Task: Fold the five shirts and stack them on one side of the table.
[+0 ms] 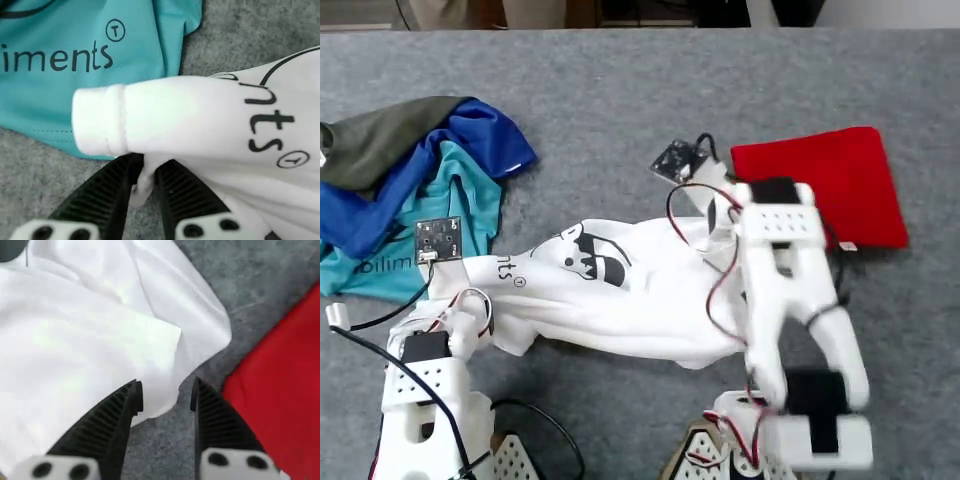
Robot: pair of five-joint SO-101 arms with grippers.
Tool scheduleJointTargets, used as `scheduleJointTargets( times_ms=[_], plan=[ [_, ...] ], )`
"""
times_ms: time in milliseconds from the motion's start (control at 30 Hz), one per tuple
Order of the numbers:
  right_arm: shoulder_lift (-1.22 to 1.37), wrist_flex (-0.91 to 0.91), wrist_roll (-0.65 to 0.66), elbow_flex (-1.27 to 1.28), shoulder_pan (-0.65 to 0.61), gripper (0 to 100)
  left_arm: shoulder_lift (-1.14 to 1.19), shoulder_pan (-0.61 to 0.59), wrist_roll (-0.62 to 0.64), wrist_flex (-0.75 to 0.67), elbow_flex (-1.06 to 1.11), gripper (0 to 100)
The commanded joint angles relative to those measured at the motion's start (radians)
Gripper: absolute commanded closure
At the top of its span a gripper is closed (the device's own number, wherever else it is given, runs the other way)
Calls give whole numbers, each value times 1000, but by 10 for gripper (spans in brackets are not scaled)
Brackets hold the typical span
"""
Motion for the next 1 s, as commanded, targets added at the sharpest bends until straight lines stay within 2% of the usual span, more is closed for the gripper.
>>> scheduleJointTargets(
  times_ms=[0,133,233,500,600,700,767,900,967],
  plan=[
    [102,-37,12,-54,13,889,-10,3,9,-15,-5,981],
    [134,-34,6,-47,-15,970,-10,3,9,-15,-5,981],
    [131,-34,-11,-54,-82,995,-10,3,8,-15,-5,981],
    [142,-41,-149,-131,-363,995,-10,3,6,-15,-5,981],
    [182,-44,-172,-180,-414,994,-10,3,6,-15,-5,981],
    [266,-74,-183,-236,-409,987,-10,3,5,-14,-5,981],
    [306,-43,-183,-286,-380,935,-10,3,5,-14,-5,981],
    [300,127,-172,-414,-340,767,-10,3,5,-14,-5,981],
    [262,209,-172,-469,-334,719,-10,3,5,-14,-5,981]
  ],
)
